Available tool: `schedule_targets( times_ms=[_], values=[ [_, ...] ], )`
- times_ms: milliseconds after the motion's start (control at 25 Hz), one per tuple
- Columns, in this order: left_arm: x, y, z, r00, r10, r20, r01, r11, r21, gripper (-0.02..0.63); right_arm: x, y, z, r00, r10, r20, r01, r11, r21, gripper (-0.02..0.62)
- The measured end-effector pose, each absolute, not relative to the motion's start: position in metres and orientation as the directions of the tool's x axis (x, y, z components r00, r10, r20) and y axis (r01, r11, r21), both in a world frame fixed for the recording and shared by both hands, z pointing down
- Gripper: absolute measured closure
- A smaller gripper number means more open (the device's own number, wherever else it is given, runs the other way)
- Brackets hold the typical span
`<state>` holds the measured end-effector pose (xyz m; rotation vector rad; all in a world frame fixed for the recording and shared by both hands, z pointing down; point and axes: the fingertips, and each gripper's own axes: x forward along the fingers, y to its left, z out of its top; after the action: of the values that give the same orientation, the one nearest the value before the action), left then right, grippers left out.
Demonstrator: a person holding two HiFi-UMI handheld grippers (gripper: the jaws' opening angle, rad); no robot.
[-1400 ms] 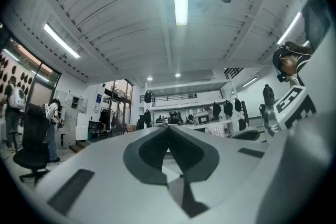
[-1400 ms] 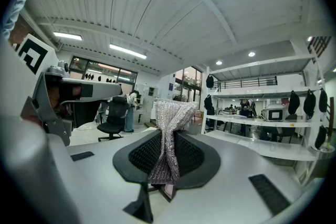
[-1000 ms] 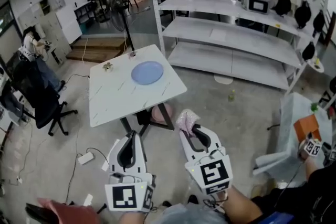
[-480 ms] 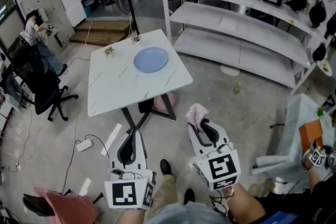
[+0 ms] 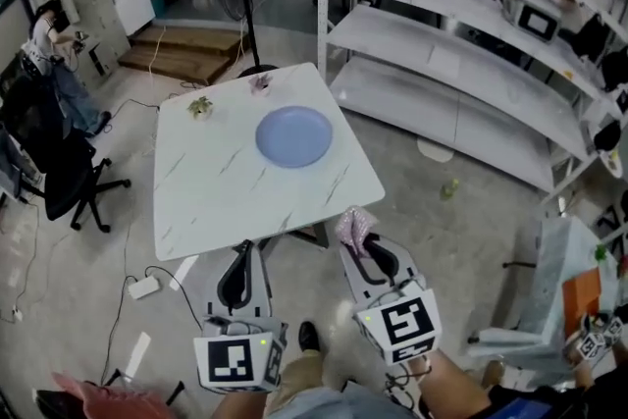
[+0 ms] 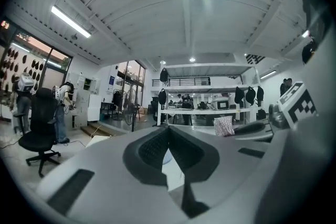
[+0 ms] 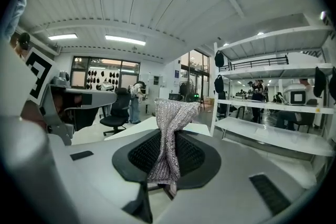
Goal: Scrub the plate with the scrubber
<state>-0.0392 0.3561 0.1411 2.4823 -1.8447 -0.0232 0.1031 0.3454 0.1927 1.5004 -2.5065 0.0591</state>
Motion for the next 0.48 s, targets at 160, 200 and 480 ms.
schedule_targets(
  times_ms=[160, 200, 480],
  values=[
    [-0.057, 0.299, 0.127, 0.302, -0.953, 0.001, -0.952, -0.302, 0.043, 0.6, 0.085, 0.286, 0.177, -0.448, -0.874, 0.19, -0.879, 0.469, 0.084, 0.499],
    [-0.061, 0.287, 0.124, 0.307, -0.952, -0.004, -0.951, -0.307, 0.041, 0.6, 0.082, 0.274, 0.172, -0.445, -0.877, 0.183, -0.881, 0.466, 0.088, 0.499],
    [-0.071, 0.234, 0.117, 0.342, -0.939, -0.015, -0.939, -0.343, 0.033, 0.6, 0.077, 0.222, 0.152, -0.409, -0.902, 0.141, -0.898, 0.425, 0.115, 0.499]
  ],
)
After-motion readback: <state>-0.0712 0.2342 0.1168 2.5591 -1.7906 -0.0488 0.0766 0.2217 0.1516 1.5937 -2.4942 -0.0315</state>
